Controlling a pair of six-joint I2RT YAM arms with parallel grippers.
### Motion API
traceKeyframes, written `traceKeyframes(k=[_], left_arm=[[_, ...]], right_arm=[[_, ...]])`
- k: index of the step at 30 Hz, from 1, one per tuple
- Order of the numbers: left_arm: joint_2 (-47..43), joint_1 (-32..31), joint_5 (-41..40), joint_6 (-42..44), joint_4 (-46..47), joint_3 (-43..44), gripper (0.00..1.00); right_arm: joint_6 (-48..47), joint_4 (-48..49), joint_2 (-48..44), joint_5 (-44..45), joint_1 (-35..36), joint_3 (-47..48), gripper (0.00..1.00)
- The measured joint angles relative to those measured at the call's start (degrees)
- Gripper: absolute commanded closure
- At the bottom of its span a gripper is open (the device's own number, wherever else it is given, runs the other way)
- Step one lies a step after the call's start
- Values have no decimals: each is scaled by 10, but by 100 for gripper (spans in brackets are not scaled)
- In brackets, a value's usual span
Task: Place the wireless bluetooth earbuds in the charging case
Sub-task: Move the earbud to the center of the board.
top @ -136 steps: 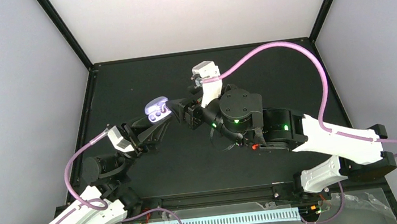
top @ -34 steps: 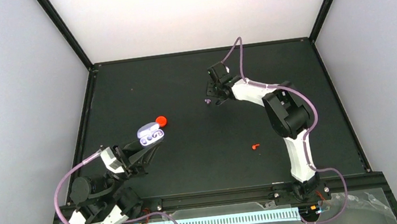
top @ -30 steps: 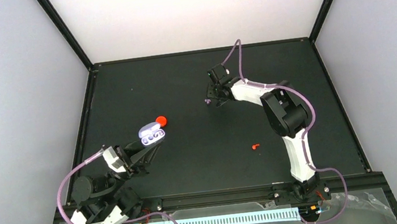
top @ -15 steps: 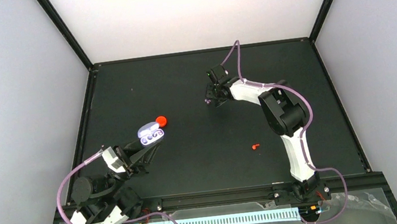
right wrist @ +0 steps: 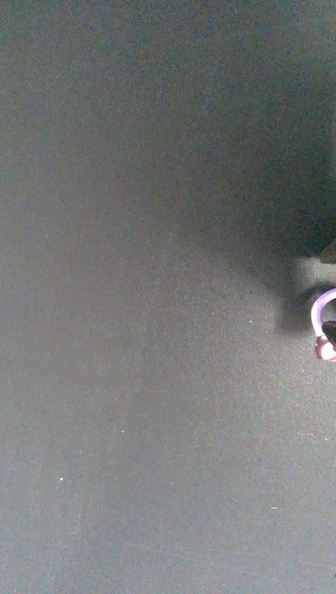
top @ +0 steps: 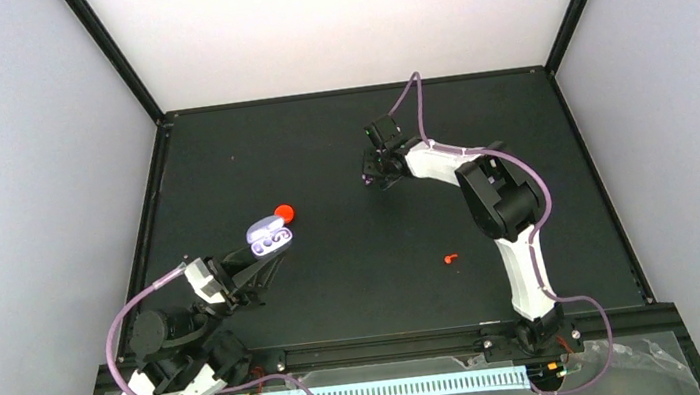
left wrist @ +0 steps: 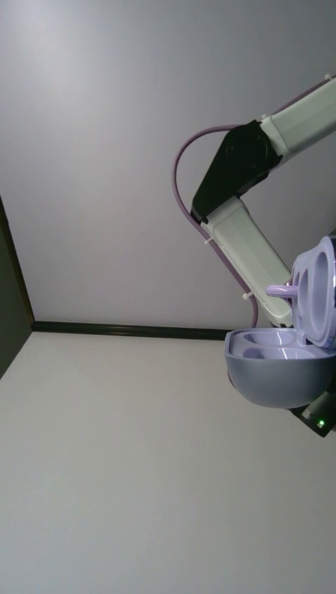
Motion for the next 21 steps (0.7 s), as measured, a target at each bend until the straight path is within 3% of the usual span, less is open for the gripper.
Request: traceKeyframes(k=[21], left_arm=[[-7,0,0,0,1,-3,99]], right_arm=[[0,-3,-14,-27,37,-22,93]])
